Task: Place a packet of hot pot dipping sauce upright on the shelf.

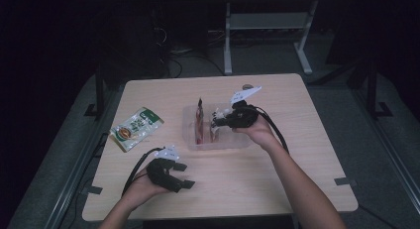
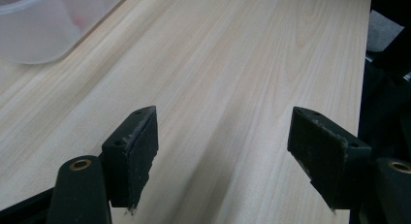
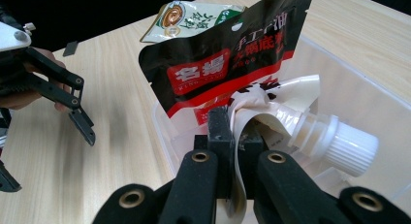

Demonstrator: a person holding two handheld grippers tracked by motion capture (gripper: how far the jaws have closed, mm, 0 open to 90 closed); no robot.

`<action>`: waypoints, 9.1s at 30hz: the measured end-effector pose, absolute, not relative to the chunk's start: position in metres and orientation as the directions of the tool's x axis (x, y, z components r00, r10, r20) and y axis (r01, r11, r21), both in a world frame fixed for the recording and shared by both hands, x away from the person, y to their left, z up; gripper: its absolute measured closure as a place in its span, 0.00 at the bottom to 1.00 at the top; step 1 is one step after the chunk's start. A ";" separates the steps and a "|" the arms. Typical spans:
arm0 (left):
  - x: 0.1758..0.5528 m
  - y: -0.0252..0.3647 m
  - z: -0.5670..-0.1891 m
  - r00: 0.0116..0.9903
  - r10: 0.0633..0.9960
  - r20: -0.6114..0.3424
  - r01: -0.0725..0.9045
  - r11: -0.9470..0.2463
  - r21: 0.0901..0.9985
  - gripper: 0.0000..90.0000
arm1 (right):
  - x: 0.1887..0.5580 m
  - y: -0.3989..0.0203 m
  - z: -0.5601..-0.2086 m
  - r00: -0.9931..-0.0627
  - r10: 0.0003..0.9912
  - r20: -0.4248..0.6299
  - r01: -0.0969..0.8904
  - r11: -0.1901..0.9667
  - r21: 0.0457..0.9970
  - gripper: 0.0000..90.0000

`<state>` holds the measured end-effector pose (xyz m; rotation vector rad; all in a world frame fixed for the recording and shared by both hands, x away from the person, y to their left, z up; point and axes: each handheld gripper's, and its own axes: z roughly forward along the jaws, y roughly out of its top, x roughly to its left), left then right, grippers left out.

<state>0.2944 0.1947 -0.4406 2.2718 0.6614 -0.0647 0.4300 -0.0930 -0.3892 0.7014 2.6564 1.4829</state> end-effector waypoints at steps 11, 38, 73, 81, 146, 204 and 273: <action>0.296 0.195 -0.441 0.868 0.437 -0.236 0.474 -0.590 0.653 0.29 | 0.428 -0.095 -0.387 -0.879 0.436 0.194 0.392 0.428 0.814 0.72; 0.296 0.201 -0.439 0.859 0.464 -0.216 0.480 -0.586 0.652 0.29 | 0.358 -0.125 -0.387 -0.885 0.454 0.100 0.350 0.510 0.786 0.35; 0.371 0.278 -0.395 0.657 0.752 -0.048 0.589 -0.473 0.655 0.94 | 0.301 -0.161 -0.443 -0.867 0.491 0.081 0.387 0.563 0.730 0.26; 0.408 0.308 -0.400 0.544 0.838 -0.033 0.647 -0.394 0.653 1.00 | 0.303 -0.162 -0.444 -0.866 0.489 0.105 0.399 0.550 0.734 0.26; 0.405 0.320 -0.443 0.564 0.826 0.007 0.682 -0.471 0.559 1.00 | 0.302 -0.161 -0.443 -0.875 0.475 0.097 0.384 0.557 0.736 0.26; 0.297 0.253 -0.448 0.762 0.621 -0.184 0.599 -0.566 0.567 1.00 | 0.302 -0.158 -0.441 -0.878 0.472 0.082 0.373 0.566 0.735 0.26; 0.313 0.170 -0.455 0.911 0.357 -0.209 0.407 -0.682 0.608 0.98 | 0.305 -0.162 -0.443 -0.853 0.509 0.117 0.419 0.533 0.735 0.20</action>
